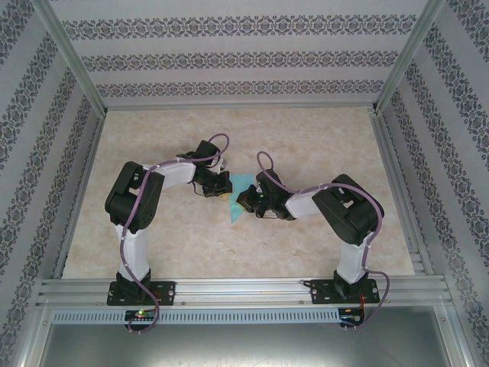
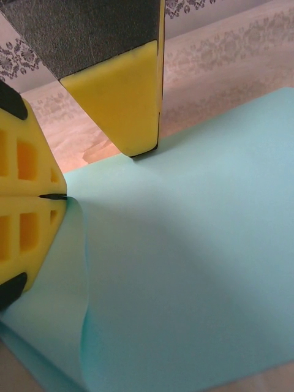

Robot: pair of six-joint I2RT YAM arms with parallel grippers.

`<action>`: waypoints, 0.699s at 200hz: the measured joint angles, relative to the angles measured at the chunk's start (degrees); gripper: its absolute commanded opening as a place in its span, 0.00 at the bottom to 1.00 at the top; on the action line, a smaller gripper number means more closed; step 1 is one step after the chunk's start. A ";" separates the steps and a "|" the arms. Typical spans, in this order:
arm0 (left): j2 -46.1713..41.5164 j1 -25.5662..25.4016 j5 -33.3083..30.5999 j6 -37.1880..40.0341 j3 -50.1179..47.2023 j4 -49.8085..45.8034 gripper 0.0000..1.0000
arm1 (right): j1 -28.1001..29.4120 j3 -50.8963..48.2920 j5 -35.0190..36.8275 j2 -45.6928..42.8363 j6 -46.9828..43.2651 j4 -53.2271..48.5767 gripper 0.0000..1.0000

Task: Fold a paper plane with a square sheet of paper (pick it up from the middle)
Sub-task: Third fold the triangle at the center of the table.

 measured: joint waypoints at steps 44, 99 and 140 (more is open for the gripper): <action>-0.02 0.00 -0.17 -0.92 -0.02 0.07 0.09 | 0.00 0.35 -0.79 -0.02 -0.33 0.92 0.24; -4.11 0.90 -3.63 -5.03 -3.87 1.38 0.13 | 0.02 0.94 -1.16 -0.02 -0.37 1.09 0.31; -7.19 2.40 -3.43 -5.79 -6.01 3.04 0.07 | 0.00 0.98 -0.76 0.00 -0.48 -0.44 0.13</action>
